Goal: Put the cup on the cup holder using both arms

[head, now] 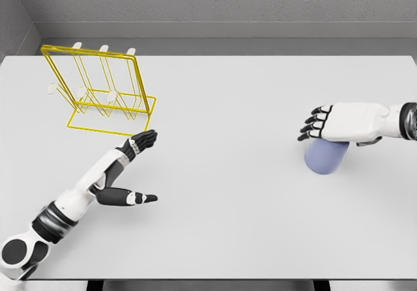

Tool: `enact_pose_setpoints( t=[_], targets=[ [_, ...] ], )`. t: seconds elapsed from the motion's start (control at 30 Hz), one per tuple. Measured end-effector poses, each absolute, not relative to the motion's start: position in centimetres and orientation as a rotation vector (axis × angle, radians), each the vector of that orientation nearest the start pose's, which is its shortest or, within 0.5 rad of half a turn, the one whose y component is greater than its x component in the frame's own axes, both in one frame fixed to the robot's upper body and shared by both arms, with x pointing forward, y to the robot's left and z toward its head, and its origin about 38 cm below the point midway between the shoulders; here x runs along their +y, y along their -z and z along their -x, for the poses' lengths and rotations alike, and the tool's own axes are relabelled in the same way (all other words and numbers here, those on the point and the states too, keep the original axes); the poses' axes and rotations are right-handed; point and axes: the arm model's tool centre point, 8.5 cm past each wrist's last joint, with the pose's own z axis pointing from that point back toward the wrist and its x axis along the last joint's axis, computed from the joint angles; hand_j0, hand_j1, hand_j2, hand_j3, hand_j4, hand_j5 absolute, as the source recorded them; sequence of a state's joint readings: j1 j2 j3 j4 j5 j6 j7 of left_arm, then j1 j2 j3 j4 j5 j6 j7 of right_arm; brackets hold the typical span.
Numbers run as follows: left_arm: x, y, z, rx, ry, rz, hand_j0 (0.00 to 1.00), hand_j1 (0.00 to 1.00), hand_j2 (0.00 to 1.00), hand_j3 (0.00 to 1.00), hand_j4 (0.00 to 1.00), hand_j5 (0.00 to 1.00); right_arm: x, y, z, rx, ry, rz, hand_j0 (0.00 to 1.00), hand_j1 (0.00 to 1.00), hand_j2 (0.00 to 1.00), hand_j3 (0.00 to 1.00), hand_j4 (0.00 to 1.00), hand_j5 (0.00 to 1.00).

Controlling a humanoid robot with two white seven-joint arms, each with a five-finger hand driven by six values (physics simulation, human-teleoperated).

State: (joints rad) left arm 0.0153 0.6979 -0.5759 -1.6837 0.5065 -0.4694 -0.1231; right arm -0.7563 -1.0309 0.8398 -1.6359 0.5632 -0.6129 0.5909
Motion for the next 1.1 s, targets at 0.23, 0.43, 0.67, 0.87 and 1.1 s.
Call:
enact_pose_setpoints(
  t=[0.23,0.43,0.67,0.87,1.1],
  targets=[
    [24.7,-6.6,-30.5,-1.568,0.511,0.507,1.00,1.00,1.00,1.00,1.00,1.00,-31.2,-21.2,-40.2,1.252,3.214,-0.639,0.99,0.99,0.99,0.99,0.99,0.99],
    [24.1,-5.8,-30.8,-1.558,0.493,0.509,1.00,1.00,1.00,1.00,1.00,1.00,-31.2,-21.2,-40.3,1.247,3.221,-0.647,0.72,0.72,0.72,0.72,0.72,0.72],
    [24.1,-5.6,-30.9,-1.551,0.494,0.504,1.00,1.00,1.00,1.00,1.00,1.00,-31.2,-21.2,-40.2,1.248,3.229,-0.653,0.71,0.71,0.71,0.71,0.71,0.71],
    [24.3,-5.9,-31.2,-1.558,0.500,0.498,1.00,1.00,1.00,1.00,1.00,1.00,-31.4,-21.3,-40.2,1.227,3.233,-0.657,0.62,0.62,0.62,0.62,0.62,0.62],
    [24.6,-6.1,-31.5,-1.560,0.517,0.486,1.00,1.00,1.00,1.00,1.00,1.00,-31.9,-21.7,-40.3,1.180,3.228,-0.684,0.57,0.57,0.57,0.57,0.57,0.57]
  ],
)
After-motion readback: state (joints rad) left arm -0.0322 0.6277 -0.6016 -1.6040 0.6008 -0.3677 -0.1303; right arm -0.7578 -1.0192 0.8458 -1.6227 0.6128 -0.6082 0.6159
